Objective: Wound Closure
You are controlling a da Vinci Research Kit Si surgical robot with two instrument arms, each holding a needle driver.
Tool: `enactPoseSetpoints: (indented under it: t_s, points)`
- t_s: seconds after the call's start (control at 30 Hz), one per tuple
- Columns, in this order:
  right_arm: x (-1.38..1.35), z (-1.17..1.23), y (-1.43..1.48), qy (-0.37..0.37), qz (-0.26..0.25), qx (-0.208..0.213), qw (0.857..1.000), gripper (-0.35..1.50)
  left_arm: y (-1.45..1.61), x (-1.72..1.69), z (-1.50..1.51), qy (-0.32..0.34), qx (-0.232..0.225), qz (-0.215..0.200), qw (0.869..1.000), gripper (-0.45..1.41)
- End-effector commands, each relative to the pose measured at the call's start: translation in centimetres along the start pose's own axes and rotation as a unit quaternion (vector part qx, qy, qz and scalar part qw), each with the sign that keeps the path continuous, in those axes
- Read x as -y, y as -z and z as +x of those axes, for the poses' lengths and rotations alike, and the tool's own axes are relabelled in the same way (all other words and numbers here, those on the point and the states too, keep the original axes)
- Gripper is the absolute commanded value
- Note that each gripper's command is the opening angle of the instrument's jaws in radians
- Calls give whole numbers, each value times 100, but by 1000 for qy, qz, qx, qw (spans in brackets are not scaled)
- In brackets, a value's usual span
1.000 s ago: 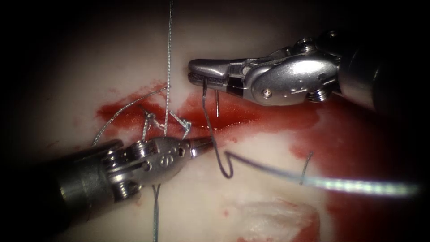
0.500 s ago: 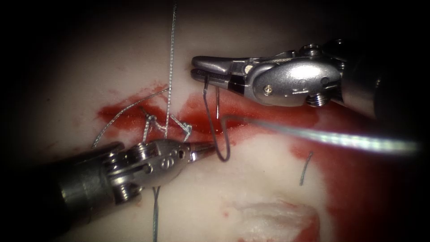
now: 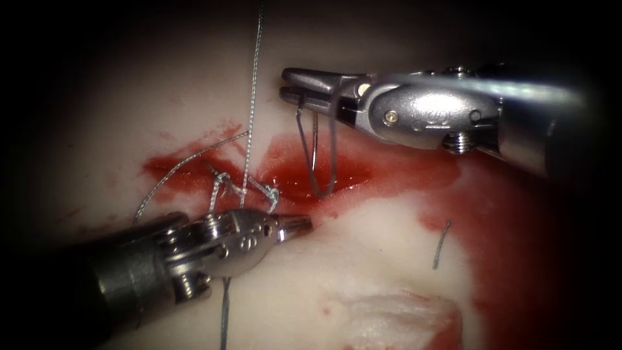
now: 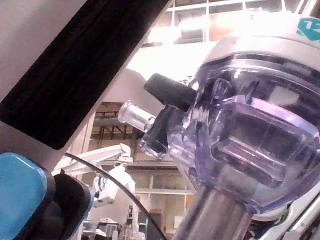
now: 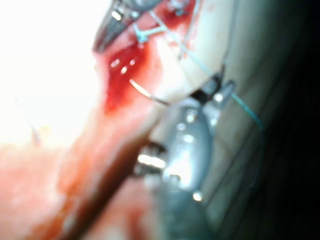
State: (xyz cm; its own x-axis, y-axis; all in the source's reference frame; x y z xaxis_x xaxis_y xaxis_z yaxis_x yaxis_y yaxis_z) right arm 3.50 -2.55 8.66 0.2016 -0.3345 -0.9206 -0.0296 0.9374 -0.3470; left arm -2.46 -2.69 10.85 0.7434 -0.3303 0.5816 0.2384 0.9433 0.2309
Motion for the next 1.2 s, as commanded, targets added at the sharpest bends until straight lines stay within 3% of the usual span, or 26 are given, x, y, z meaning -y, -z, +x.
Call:
enactPoseSetpoints:
  t_s: [0.03, 0.53, 0.9, 1.07, 1.17, 1.2]
  points:
    - [-7, -3, -9, -1, 1, -3, 1000, -35, -2, -8, -9, -1, 3, -2, 1000, -45]
    - [7, -4, -12, -58, 44, 5, 997, -35, 0, -9, -8, -2, 1, -3, 1000, -45]
    - [0, -3, -12, -171, 32, -4, 985, -35, -1, -9, -6, -9, -5, -3, 1000, -45]
    - [-4, -3, -9, -245, 33, -4, 969, -35, -1, -9, -5, -15, -7, -5, 1000, -45]
    - [0, -4, -7, -331, 35, -2, 943, -35, 0, -10, -6, -15, -8, -7, 1000, -45]
    - [0, -4, -7, -331, 35, -2, 943, -35, 0, -10, -6, -15, -8, -7, 1000, -45]
